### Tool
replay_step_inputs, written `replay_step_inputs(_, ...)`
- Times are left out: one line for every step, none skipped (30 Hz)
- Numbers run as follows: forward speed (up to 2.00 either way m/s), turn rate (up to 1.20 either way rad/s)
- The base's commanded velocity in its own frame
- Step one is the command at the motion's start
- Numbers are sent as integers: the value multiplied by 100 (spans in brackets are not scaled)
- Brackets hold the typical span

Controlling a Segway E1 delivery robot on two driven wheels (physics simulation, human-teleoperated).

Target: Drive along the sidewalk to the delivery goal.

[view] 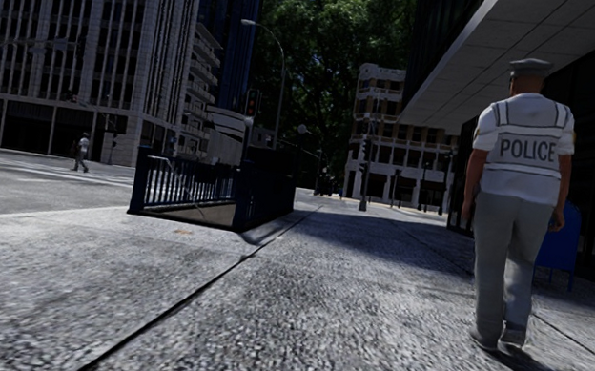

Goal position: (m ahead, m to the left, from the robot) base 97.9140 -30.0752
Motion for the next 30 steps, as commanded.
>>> replay_step_inputs(200, 0)
replay_step_inputs(200, 0)
replay_step_inputs(200, 0)
replay_step_inputs(200, 0)
replay_step_inputs(200, 0)
replay_step_inputs(200, 0)
replay_step_inputs(200, 0)
replay_step_inputs(200, 0)
replay_step_inputs(200, 0)
replay_step_inputs(200, 0)
replay_step_inputs(200, 0)
replay_step_inputs(200, 0)
replay_step_inputs(200, 0)
replay_step_inputs(200, 0)
replay_step_inputs(200, 0)
replay_step_inputs(200, 0)
replay_step_inputs(200, 0)
replay_step_inputs(200, 0)
replay_step_inputs(200, 0)
replay_step_inputs(200, 0)
replay_step_inputs(200, 0)
replay_step_inputs(200, 0)
replay_step_inputs(200, 0)
replay_step_inputs(200, 0)
replay_step_inputs(200, 0)
replay_step_inputs(200, 0)
replay_step_inputs(200, 0)
replay_step_inputs(200, 0)
replay_step_inputs(200, 0)
replay_step_inputs(200, 0)
